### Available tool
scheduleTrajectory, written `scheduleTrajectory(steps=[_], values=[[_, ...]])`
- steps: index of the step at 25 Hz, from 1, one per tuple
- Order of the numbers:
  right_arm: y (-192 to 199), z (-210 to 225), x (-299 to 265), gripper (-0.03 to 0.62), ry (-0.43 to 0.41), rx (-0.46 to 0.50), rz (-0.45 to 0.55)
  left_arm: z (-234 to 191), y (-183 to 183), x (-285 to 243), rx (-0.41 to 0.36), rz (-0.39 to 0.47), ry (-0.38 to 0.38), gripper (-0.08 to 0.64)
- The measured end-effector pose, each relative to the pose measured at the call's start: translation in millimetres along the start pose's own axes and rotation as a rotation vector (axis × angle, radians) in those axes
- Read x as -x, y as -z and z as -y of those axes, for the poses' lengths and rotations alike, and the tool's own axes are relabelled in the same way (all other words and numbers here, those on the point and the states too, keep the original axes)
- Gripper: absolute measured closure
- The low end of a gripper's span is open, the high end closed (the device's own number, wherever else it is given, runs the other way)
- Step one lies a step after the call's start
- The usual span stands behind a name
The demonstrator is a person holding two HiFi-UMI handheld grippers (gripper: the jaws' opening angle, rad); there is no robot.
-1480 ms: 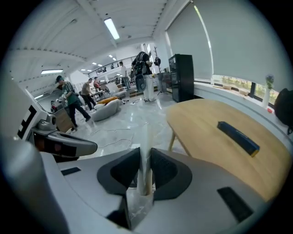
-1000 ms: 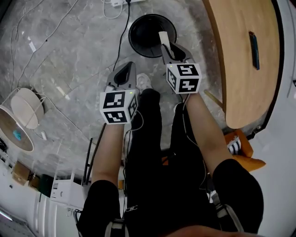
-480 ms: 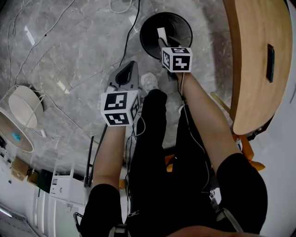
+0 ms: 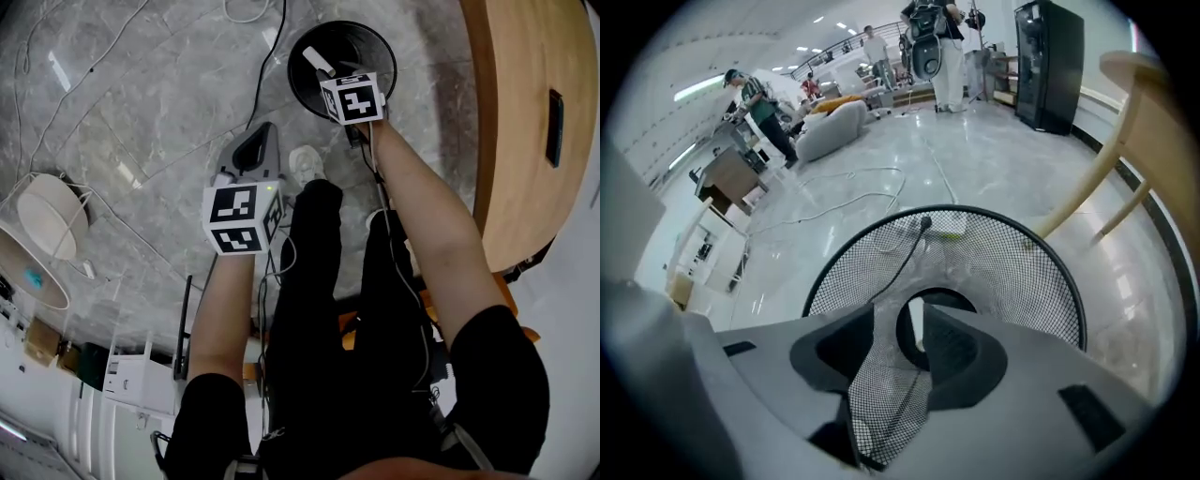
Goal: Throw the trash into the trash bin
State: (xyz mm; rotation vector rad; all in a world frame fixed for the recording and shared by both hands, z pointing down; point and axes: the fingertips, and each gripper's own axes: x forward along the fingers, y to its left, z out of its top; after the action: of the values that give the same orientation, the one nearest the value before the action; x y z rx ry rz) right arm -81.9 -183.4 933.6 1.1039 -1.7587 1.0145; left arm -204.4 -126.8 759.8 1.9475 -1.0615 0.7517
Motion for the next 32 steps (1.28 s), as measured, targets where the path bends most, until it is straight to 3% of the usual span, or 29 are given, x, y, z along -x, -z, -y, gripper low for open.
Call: scheduleTrajectory(steps=[3,6,14,20,25,32], values=[[-7,-2,19,0.452,-0.008,-0.013,0.039,3,0,1,0.009,0.005,0.003,0.548],[-19,-5,51,0.558,0.017,-0.027,0.139,11,-7,4,0.011,0.022,0.013,0.548],[-57,-34,184,0.578,0.053,0.079,0.440,44,-51,27,-0.025,0.116,0.030,0.548],[-77,-33,293,0.580,0.075,0.089,0.621,78,-90,53,-0.066,0.203,0.016,0.548],[-77,0,364,0.580,0.056,0.025,0.709,135,-108,52,-0.107,0.215,0.049,0.548],[-35,103,440,0.580,0.167,0.011,0.781,246,-116,28,-0.156,0.218,0.103,0.548]])
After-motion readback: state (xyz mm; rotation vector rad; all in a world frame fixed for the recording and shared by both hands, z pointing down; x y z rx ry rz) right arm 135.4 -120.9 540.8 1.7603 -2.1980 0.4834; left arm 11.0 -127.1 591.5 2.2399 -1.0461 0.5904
